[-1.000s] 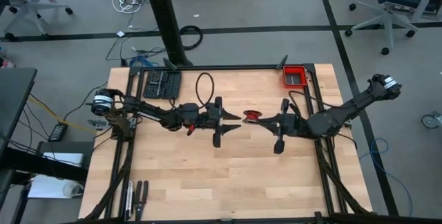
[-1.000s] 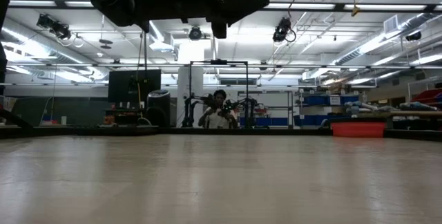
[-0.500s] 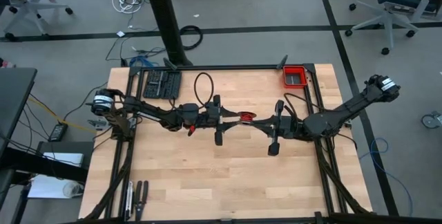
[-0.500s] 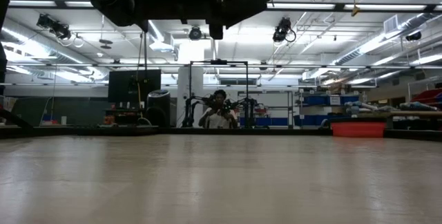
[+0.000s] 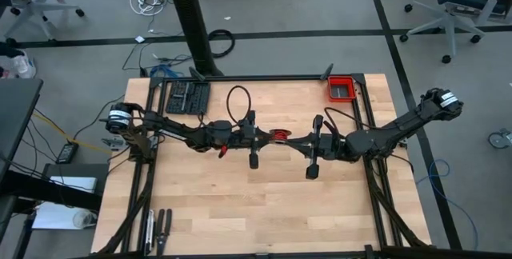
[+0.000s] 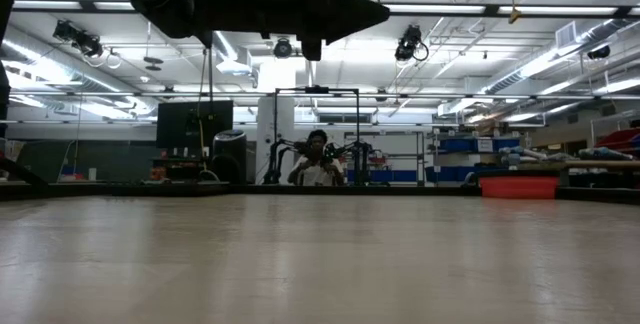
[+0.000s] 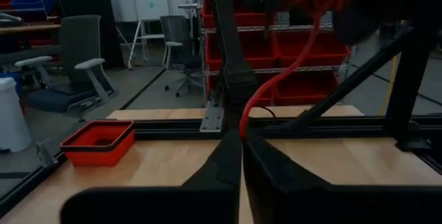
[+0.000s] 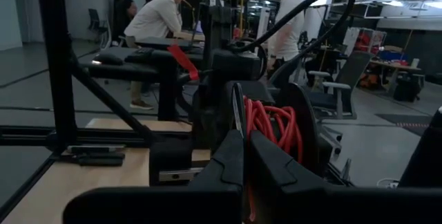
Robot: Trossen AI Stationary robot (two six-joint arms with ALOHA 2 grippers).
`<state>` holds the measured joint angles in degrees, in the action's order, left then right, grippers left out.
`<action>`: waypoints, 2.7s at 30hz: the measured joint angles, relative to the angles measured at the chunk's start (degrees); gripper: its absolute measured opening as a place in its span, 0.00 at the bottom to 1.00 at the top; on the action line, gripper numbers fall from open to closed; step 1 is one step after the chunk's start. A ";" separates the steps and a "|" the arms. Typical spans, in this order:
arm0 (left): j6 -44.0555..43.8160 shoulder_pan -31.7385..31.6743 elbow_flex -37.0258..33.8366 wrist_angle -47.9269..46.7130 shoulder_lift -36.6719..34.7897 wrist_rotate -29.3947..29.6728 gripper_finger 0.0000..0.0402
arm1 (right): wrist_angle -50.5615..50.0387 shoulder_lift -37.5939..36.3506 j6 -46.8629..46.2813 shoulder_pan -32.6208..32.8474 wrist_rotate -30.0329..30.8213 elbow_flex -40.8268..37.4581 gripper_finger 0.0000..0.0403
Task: Coil cords
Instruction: Coil the red wire on the black spool
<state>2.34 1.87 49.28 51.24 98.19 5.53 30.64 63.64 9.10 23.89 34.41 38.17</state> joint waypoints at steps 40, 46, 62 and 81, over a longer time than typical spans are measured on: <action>-4.81 -0.88 0.00 0.88 -0.42 -4.32 0.04 | -24.74 -9.20 -13.10 9.48 15.53 -0.02 0.01; -6.18 -0.90 0.98 -1.17 -0.42 -11.54 0.09 | -22.34 -9.21 -13.94 9.52 14.58 -2.85 0.01; -5.83 -2.26 4.94 -13.28 -0.42 -9.89 0.10 | 10.03 -9.20 -8.92 6.25 1.47 -21.49 0.01; -6.22 -1.73 4.96 -10.47 -0.42 -10.13 0.29 | 19.93 -4.39 -6.11 2.08 -4.14 -22.49 0.02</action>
<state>-3.88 0.14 54.24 40.77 97.78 -4.60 50.57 59.25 2.99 25.97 30.28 15.68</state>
